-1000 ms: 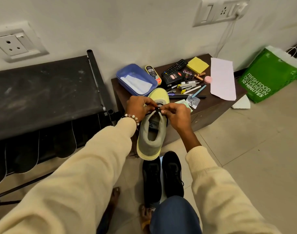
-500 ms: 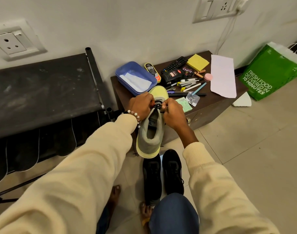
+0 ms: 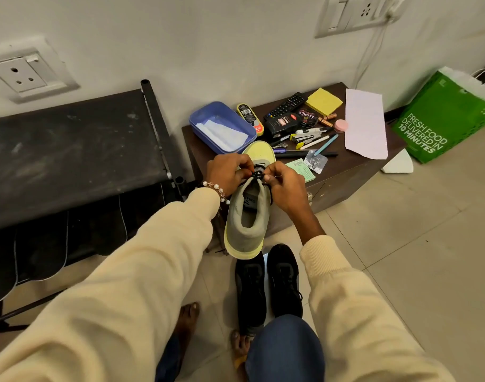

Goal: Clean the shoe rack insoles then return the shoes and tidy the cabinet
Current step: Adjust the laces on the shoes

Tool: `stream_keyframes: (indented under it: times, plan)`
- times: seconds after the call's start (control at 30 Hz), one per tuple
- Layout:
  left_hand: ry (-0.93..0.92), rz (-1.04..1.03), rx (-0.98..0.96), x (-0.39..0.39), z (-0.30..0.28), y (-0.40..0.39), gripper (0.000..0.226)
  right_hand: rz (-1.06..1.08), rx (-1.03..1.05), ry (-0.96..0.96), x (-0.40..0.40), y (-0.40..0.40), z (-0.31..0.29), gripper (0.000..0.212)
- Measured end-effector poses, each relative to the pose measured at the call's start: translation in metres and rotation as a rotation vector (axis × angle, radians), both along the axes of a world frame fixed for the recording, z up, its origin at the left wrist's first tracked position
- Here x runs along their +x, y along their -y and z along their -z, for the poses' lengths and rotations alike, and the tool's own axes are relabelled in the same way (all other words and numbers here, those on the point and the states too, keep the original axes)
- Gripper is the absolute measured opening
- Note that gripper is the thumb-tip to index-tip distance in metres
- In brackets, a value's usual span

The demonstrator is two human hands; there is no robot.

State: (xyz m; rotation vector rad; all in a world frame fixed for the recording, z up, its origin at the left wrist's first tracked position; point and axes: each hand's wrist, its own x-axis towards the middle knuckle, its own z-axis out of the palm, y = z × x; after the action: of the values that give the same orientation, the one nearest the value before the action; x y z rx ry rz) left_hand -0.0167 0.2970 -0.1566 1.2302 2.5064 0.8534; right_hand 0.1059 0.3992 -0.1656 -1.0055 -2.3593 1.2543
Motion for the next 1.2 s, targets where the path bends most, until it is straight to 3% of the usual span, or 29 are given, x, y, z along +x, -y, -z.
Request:
stream_keyframes:
  times: [0.2, 0.33, 0.4, 0.6, 0.8, 0.93, 1.1, 1.2]
  plan:
    - [-0.053, -0.035, -0.100, 0.002, 0.001, -0.007, 0.017, 0.043, -0.025, -0.004, -0.004, 0.003, -0.002, 0.007]
    - [0.134, -0.074, 0.011, 0.002, -0.005, 0.000, 0.009, 0.147, -0.100, -0.147, 0.006, 0.004, 0.000, 0.011]
    - [0.255, -0.091, 0.071, 0.002, -0.007, 0.007, 0.008, 0.100, -0.095, -0.104, 0.008, 0.005, 0.002, 0.010]
    - [0.346, -0.039, 0.061, 0.002, -0.011, 0.015, 0.011, 0.042, -0.105, -0.057, 0.006, 0.003, -0.005, 0.014]
    - [0.323, -0.046, 0.093, 0.004, -0.010, 0.009, 0.010, 0.016, -0.067, -0.053, 0.004, 0.003, -0.007, 0.007]
    - [0.204, -0.034, 0.094, 0.006, -0.003, 0.009, 0.010, 0.010, 0.045, 0.005, 0.001, 0.012, -0.004, 0.006]
    - [-0.031, 0.026, -0.102, 0.010, -0.002, 0.001, 0.015, -0.074, 0.041, 0.074, 0.001, 0.010, -0.008, 0.010]
    - [0.006, 0.013, -0.136, 0.005, -0.006, 0.000, 0.017, -0.084, -0.011, 0.064, 0.005, 0.003, -0.009, 0.009]
